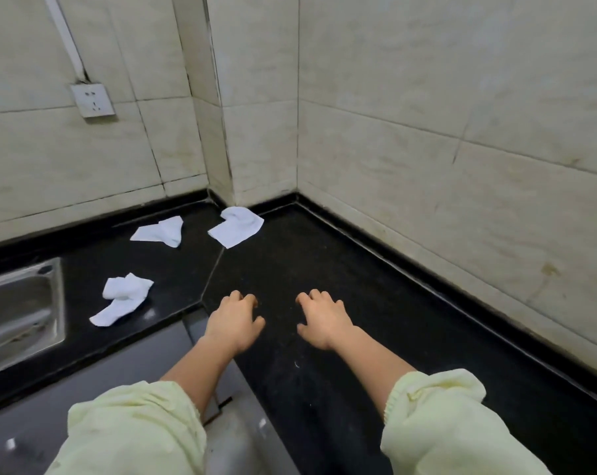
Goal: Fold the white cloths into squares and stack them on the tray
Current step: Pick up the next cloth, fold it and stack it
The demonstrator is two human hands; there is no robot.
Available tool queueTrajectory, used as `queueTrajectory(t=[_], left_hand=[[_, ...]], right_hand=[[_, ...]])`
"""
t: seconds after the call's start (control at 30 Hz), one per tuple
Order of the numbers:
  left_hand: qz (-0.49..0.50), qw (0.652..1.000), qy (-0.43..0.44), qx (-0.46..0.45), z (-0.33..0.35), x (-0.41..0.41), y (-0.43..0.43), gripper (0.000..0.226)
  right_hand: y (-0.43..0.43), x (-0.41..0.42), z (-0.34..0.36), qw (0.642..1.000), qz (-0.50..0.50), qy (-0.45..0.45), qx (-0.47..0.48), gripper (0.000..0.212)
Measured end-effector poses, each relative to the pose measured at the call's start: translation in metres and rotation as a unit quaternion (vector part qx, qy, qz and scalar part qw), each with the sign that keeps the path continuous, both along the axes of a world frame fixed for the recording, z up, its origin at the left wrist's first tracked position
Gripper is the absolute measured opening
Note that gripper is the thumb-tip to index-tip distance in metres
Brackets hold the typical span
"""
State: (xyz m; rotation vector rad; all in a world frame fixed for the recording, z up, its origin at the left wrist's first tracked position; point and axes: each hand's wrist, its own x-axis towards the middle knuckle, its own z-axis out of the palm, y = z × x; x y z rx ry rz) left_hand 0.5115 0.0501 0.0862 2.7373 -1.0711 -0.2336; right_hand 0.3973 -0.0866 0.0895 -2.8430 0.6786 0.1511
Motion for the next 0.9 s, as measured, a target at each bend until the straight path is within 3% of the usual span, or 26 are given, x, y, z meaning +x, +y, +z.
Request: queueTrajectory(t=[0.4,0.73,0.9], left_hand=[[0.028,0.999,0.013,-0.009,-0.022,0.182,-0.053,0.039],[-0.029,0.997,0.068,-0.007,-0.083,0.359,-0.089,0.033],[-0.015,0.994,0.091,-0.065,-0.109,0.43,-0.101,0.029]], right_hand=[[-0.047,0.187,-0.019,1.0,0.012,0.012,0.014,0.048],[-0.077,0.349,-0.072,0.995,-0.061,0.045,0.07,0.052],[-0.082,0.414,-0.097,0.991,-0.088,0.054,0.086,0.047]])
